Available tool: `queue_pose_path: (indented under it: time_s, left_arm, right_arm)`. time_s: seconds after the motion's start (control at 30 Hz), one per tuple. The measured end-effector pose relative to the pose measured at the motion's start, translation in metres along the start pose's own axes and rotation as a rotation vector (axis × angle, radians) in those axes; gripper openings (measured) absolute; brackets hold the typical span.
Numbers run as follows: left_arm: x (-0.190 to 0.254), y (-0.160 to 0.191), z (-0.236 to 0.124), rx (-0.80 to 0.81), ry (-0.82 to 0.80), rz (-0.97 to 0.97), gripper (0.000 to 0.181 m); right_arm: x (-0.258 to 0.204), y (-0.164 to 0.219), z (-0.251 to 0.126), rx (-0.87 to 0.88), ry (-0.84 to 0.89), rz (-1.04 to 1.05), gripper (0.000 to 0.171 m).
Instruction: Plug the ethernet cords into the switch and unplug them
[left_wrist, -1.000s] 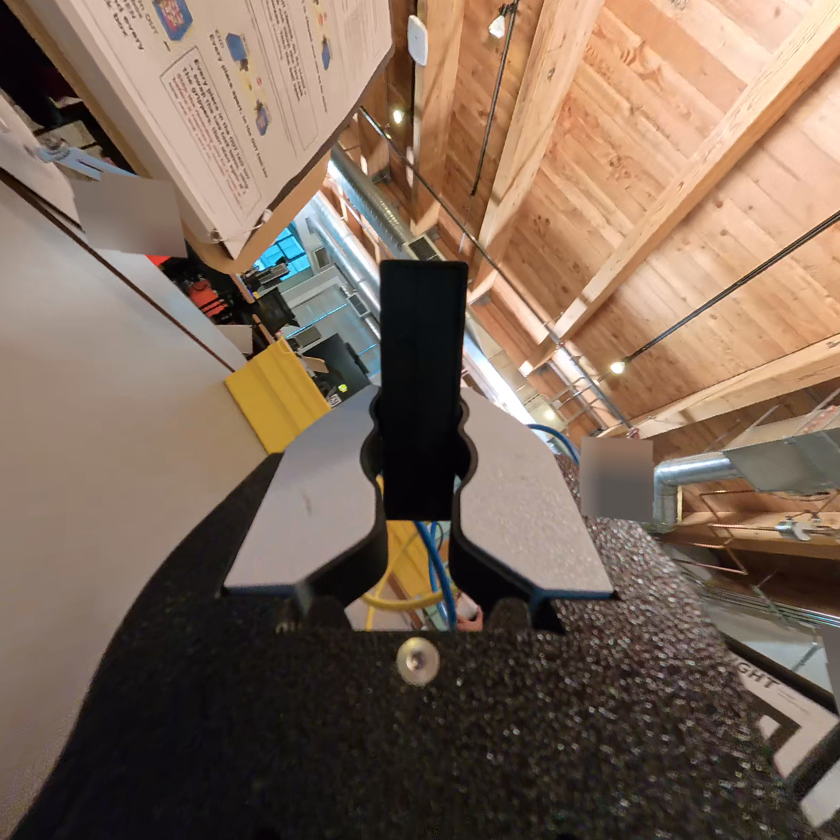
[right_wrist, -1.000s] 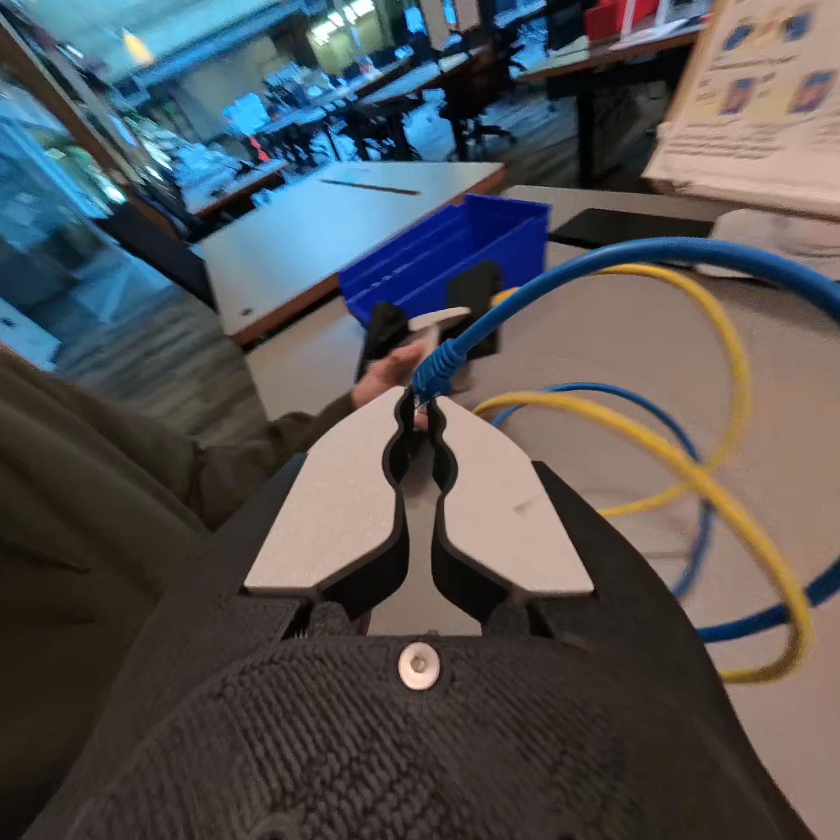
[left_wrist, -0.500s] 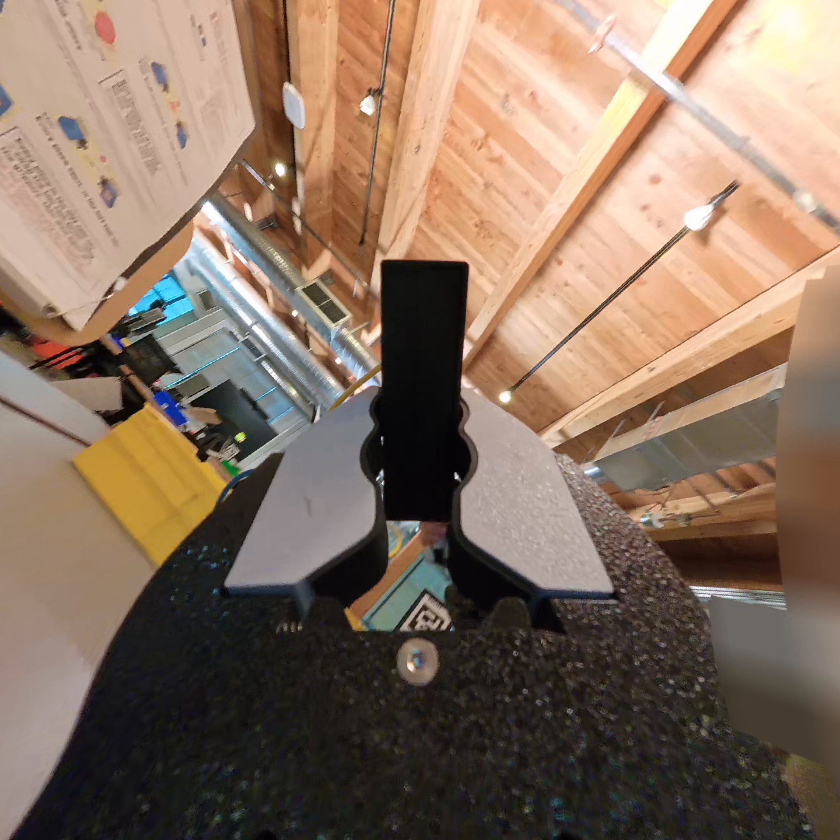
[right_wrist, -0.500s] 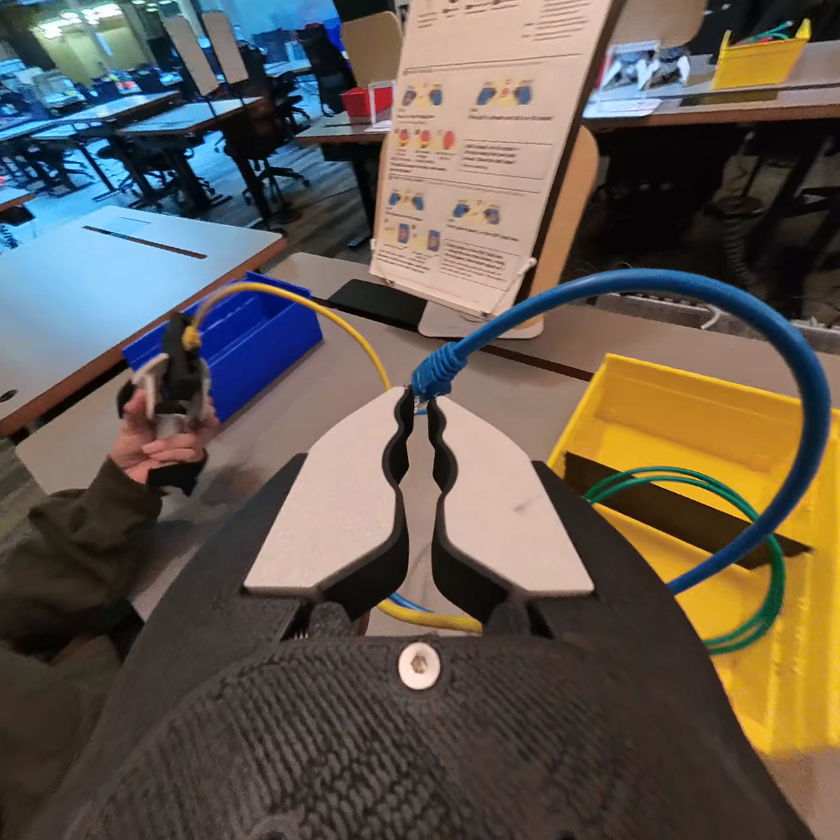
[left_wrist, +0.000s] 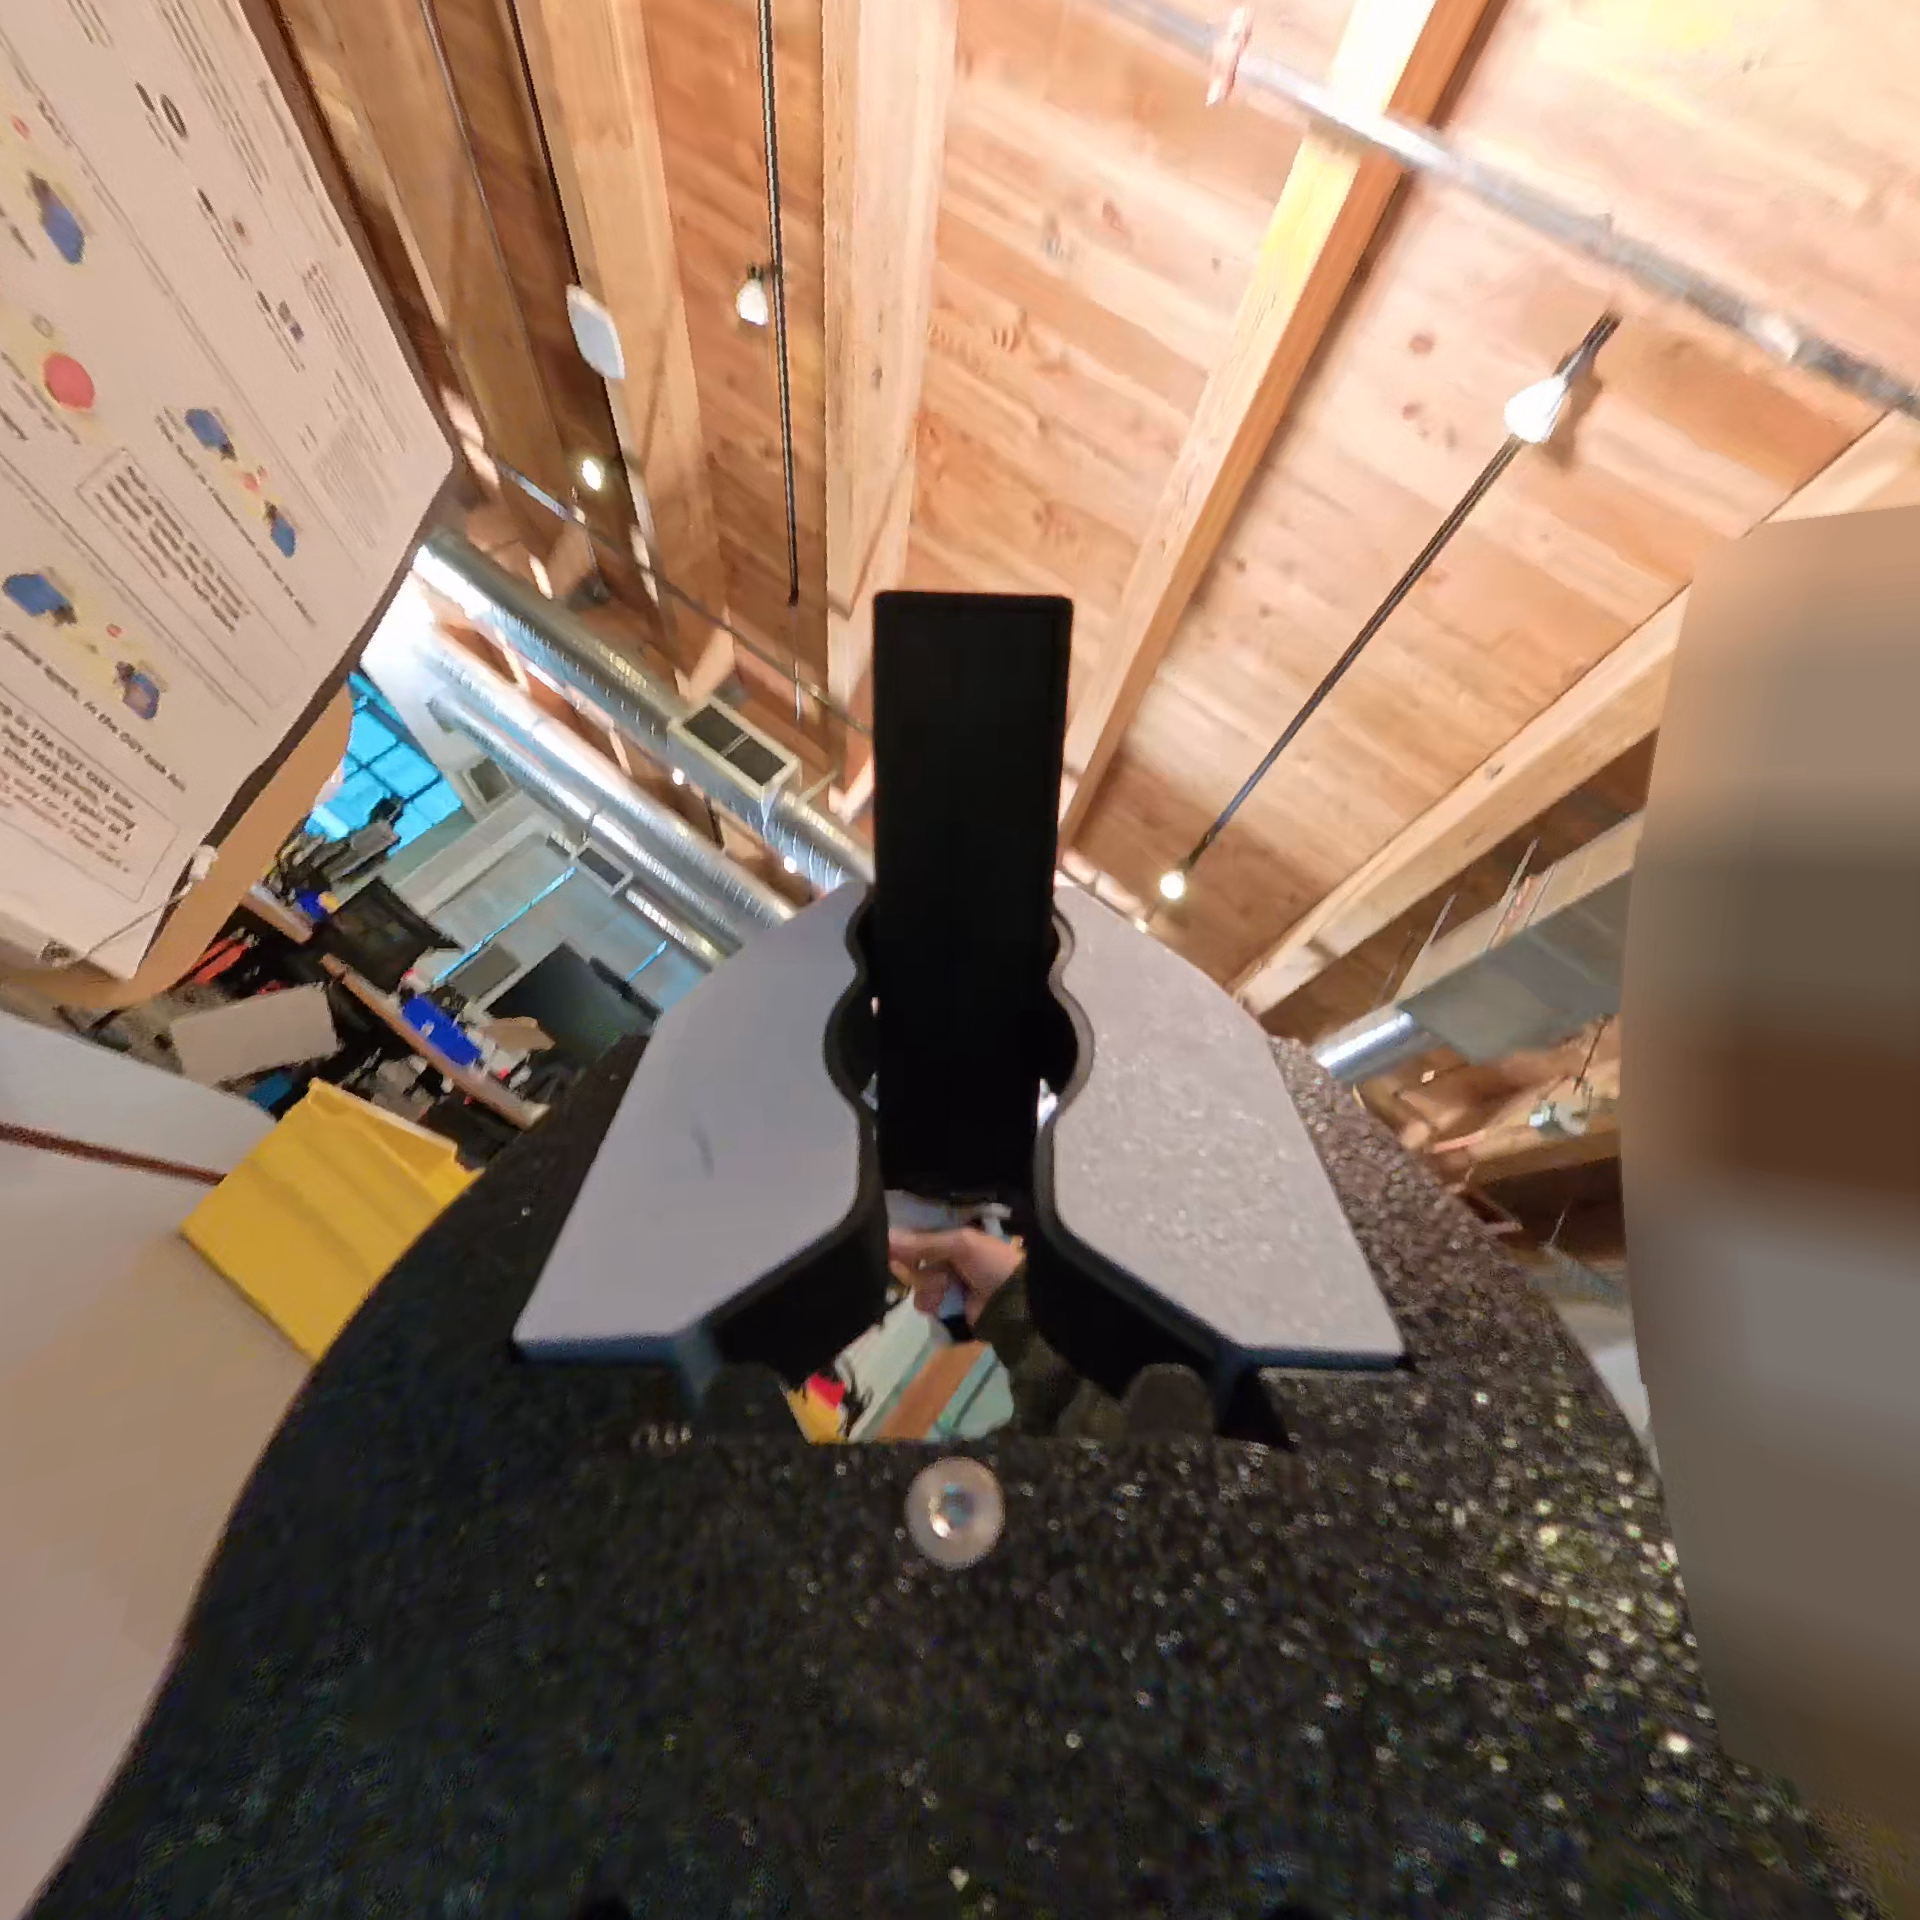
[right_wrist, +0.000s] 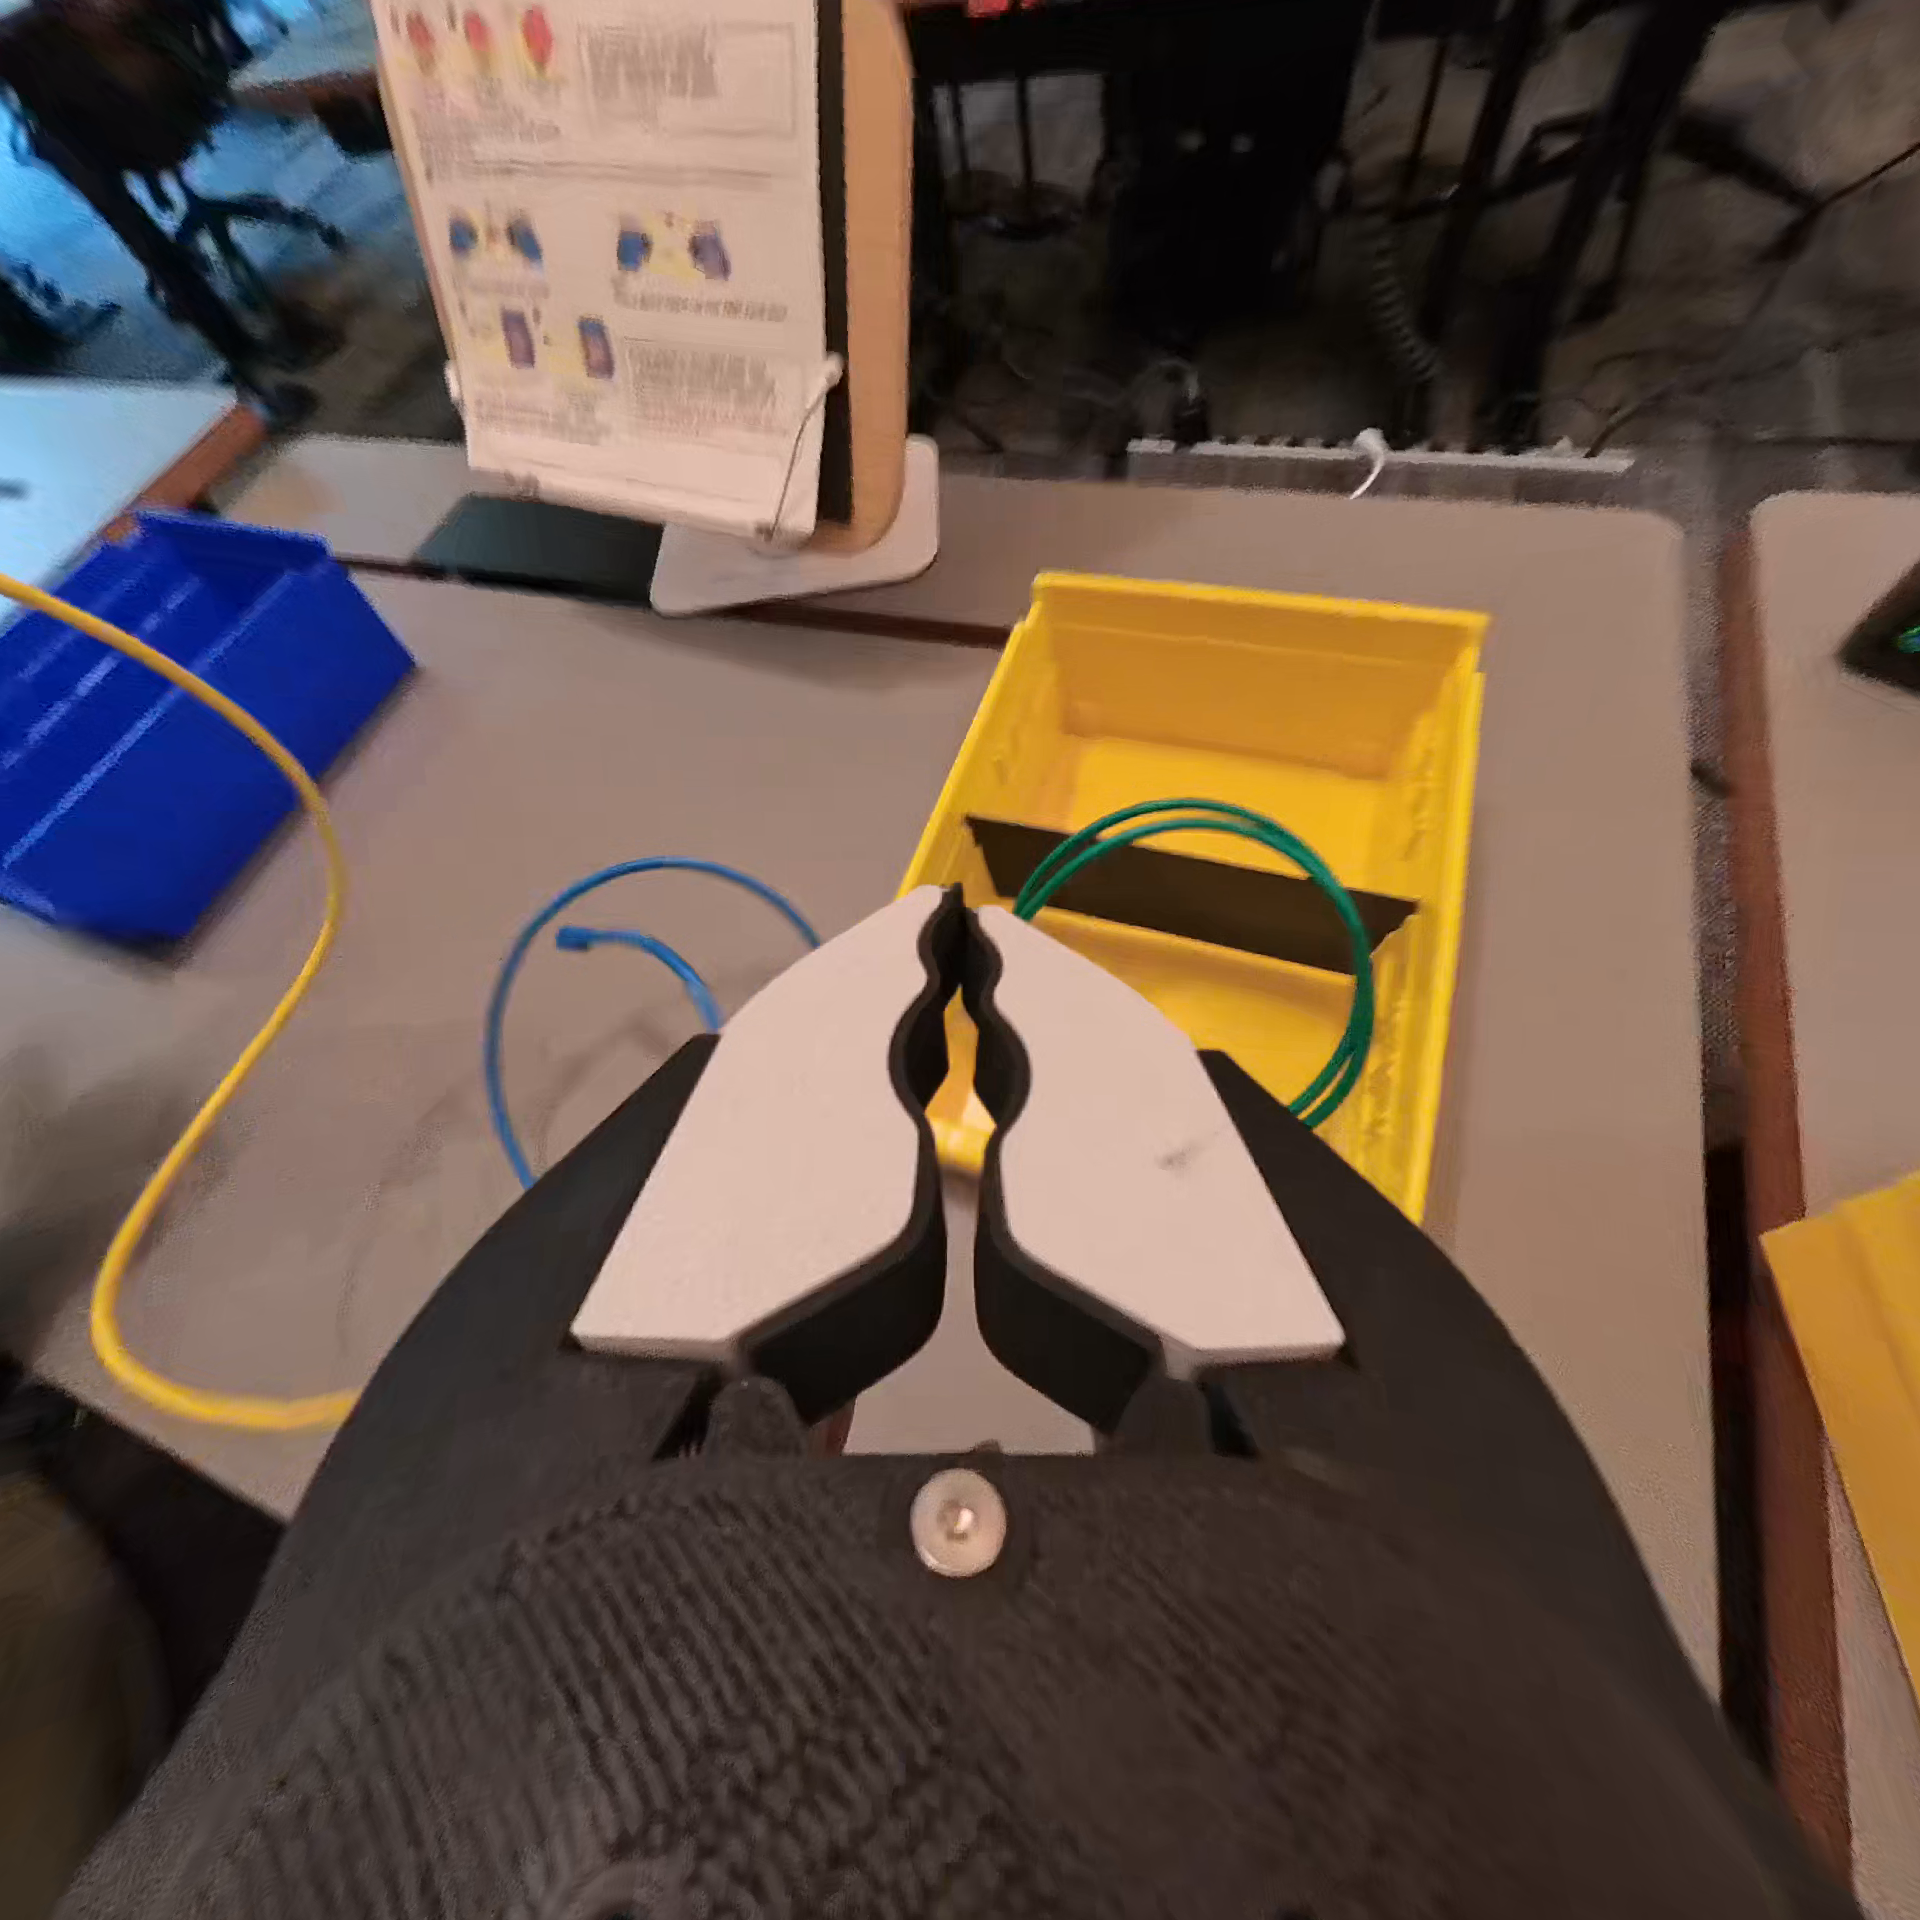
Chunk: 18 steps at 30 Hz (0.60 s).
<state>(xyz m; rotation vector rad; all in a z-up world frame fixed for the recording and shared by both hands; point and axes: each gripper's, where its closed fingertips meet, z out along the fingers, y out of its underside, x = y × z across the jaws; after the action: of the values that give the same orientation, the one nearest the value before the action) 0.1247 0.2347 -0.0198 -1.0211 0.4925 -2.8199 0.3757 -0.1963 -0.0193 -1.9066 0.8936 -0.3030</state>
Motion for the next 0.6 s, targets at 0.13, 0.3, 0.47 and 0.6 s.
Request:
queue_pose_path:
  time_s: [0.13, 0.3, 0.47, 0.6]
  left_arm:
    - [-0.013, 0.029, 0.008, -0.098, -0.023, -0.008, 0.027]
    - [-0.03, 0.06, 0.013, -0.18, -0.05, -0.045, 0.027]
    - [-0.034, 0.058, 0.011, -0.189, -0.079, 0.002, 0.03]
    - [-0.035, 0.055, 0.008, -0.197, -0.084, 0.014, 0.031]
  right_arm:
    - [-0.074, 0.052, 0.029, -0.194, -0.248, 0.01, 0.0]
    - [-0.18, 0.129, 0.072, -0.247, -0.396, -0.132, 0.022]
    - [-0.216, 0.185, 0.122, -0.228, -0.299, -0.602, 0.041]
    - [-0.194, 0.21, 0.148, -0.487, -0.268, -1.002, 0.051]
